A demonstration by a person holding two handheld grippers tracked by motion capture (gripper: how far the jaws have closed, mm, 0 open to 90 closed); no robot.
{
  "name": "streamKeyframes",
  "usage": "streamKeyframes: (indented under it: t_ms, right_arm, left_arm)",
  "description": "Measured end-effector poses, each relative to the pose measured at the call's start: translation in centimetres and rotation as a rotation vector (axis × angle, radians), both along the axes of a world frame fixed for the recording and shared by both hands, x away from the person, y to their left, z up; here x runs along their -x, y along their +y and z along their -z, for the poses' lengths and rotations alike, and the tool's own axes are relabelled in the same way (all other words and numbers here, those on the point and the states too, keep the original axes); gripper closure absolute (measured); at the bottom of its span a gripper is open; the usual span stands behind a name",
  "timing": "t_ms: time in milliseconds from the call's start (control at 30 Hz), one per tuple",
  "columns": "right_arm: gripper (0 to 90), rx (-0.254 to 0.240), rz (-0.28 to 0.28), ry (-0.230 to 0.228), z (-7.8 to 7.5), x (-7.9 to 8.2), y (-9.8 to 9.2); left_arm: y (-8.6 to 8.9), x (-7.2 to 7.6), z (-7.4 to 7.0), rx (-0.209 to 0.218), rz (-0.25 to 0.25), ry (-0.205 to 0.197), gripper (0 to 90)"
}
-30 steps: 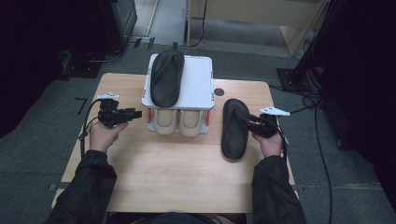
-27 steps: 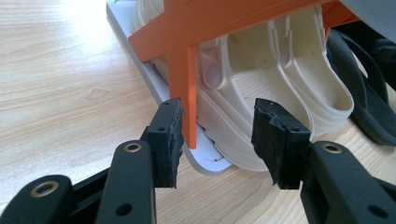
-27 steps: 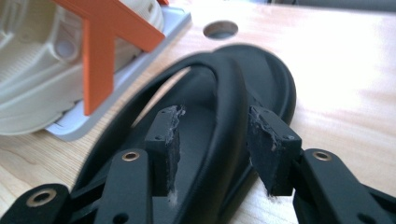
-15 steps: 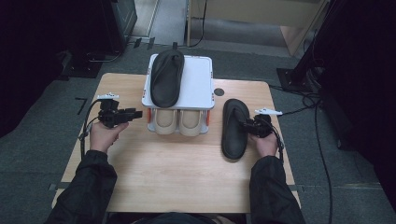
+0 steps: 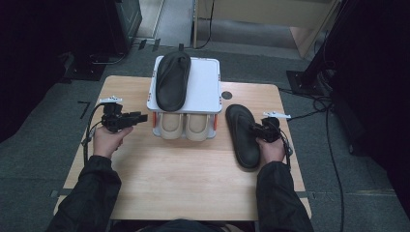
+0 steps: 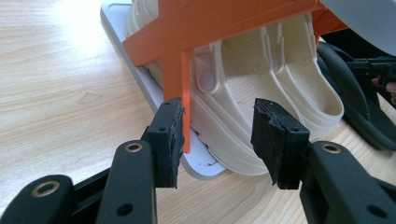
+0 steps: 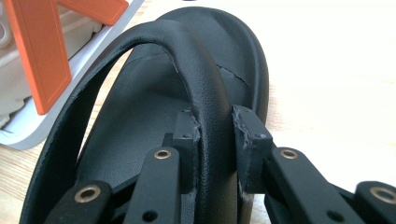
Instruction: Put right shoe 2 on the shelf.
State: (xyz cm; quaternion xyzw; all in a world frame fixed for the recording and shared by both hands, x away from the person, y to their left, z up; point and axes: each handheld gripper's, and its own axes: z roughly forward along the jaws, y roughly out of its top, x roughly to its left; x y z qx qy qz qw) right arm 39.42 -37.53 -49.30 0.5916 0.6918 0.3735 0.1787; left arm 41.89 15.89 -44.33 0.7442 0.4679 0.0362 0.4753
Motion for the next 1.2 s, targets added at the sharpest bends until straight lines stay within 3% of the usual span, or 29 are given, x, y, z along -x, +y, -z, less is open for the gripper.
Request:
streamKeyframes:
  t_ms: [100, 200, 600, 1000, 1200]
  right_arm:
    - [73.2, 0.007, 0.013, 0.006, -0.3, 0.0, 0.3]
    - [73.1, 0.020, 0.020, 0.014, -0.7, -0.2, 0.5]
    - [73.3, 0.007, 0.043, 0.043, -2.6, -1.1, -0.1]
    - [73.4, 0.007, 0.051, 0.038, -6.4, -2.2, 0.1]
    - [73.3, 0.013, 0.030, 0.035, -8.3, -2.9, 0.6]
  left_arm:
    - [0.0, -0.1, 0.1, -0.011, 0.003, 0.002, 53.0]
    - [0.1, -0.1, 0.2, -0.003, 0.022, 0.029, 52.0]
    - [0.2, 0.0, 0.2, -0.012, 0.019, 0.023, 50.1]
    - [0.2, 0.0, 0.2, -0.011, 0.028, 0.021, 49.1]
    - [0.2, 0.1, 0.1, -0.012, 0.030, 0.019, 48.4]
